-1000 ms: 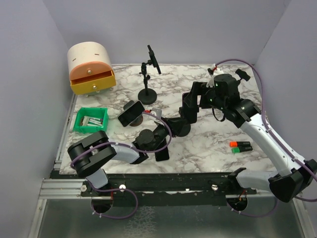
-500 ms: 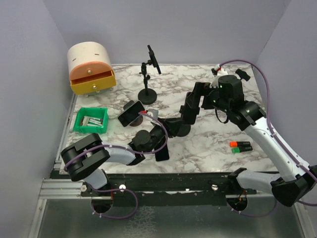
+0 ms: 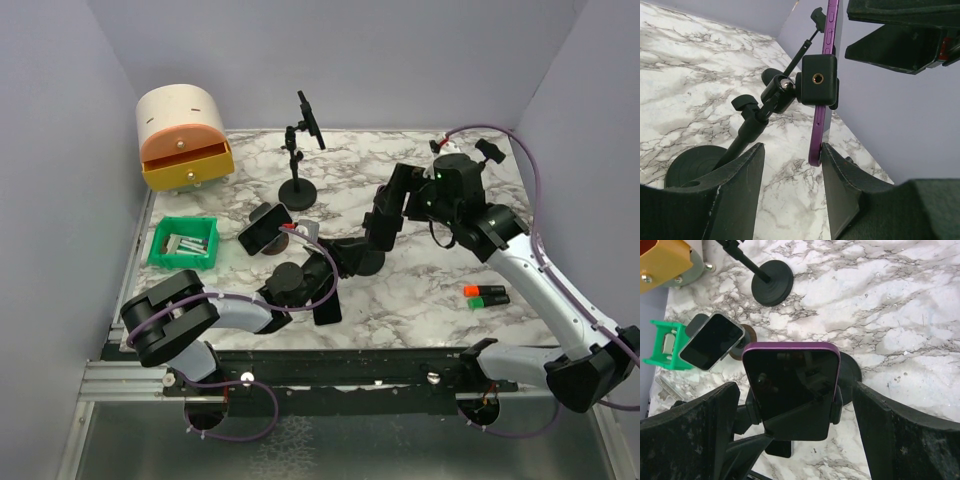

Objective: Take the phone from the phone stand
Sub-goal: Adjust the phone stand with the phone at the center of the board.

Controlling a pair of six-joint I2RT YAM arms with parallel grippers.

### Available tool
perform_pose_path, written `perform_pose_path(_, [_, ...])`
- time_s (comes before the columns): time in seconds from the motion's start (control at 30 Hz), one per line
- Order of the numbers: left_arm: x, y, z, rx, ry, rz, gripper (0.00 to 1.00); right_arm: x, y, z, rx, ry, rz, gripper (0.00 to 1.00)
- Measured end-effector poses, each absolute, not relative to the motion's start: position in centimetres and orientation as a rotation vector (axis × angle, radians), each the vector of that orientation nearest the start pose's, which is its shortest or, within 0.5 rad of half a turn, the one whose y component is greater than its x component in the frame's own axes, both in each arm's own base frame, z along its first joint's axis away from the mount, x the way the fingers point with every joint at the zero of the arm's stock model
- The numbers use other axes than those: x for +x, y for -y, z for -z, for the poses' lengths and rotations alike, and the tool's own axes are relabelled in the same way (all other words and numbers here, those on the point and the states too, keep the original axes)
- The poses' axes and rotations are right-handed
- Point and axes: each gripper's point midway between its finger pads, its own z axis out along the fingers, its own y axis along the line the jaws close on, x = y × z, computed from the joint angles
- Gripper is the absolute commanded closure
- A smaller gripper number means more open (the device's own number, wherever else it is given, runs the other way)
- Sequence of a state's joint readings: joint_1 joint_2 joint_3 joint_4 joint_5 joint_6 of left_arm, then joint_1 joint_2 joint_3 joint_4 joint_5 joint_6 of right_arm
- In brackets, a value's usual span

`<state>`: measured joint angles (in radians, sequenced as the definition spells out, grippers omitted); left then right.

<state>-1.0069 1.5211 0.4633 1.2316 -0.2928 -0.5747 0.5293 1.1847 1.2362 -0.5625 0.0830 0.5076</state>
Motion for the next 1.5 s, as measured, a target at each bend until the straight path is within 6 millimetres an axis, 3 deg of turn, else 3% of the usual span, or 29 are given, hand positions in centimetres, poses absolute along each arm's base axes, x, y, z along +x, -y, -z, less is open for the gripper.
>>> perform_pose_path(0.47, [25.8,35.4,-19.6,0.068,-1.508,1.09,0.51,32.6,-19.7,-25.7,0.046,-2.165,-0.524,0.03])
perform_pose_path(1.13, [26.0,35.7,-19.6,0.068,-1.509,1.09,0.51,33.0,-19.5,-26.3,-0.09,-2.136,-0.464,0.08])
perform_pose_path(1.5, [25.9,35.7,-19.6,0.071,-1.51,1.091,0.51,33.1,-19.8,-25.8,-0.112,-2.149,-0.469,0.21])
